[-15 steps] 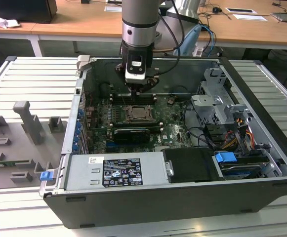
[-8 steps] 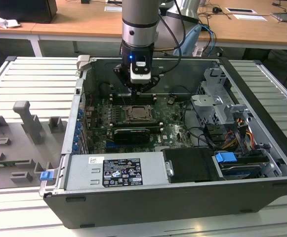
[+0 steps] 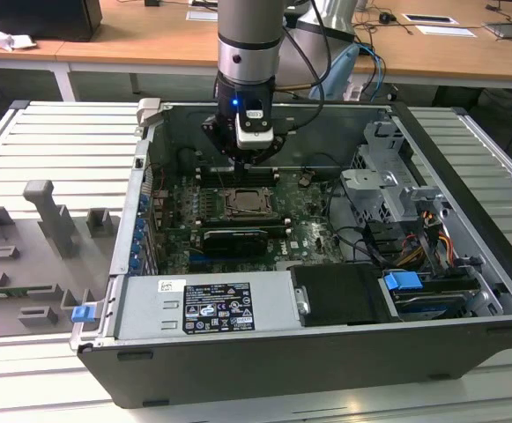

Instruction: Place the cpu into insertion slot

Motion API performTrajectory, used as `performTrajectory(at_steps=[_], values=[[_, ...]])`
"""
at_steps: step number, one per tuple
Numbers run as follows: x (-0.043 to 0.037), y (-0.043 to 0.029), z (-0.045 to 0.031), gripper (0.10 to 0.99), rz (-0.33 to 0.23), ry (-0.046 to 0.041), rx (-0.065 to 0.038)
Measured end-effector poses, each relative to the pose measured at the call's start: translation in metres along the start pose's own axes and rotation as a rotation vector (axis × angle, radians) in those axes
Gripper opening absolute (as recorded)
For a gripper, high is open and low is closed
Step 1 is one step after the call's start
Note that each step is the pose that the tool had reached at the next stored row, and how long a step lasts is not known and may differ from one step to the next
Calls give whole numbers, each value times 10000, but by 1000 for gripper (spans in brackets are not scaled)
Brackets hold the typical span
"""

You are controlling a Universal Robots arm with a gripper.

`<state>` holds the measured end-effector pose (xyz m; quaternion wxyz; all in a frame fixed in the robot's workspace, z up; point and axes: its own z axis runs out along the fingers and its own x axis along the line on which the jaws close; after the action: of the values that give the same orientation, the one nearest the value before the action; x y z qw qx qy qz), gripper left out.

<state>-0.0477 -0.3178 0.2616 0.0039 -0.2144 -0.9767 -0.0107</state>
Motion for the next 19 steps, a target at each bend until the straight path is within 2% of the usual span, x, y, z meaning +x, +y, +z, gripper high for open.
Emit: performTrajectory(at_steps=[11, 19], values=[[0, 0, 0, 106, -1375, 27, 17], [0, 0, 0, 106, -2112, 41, 25]])
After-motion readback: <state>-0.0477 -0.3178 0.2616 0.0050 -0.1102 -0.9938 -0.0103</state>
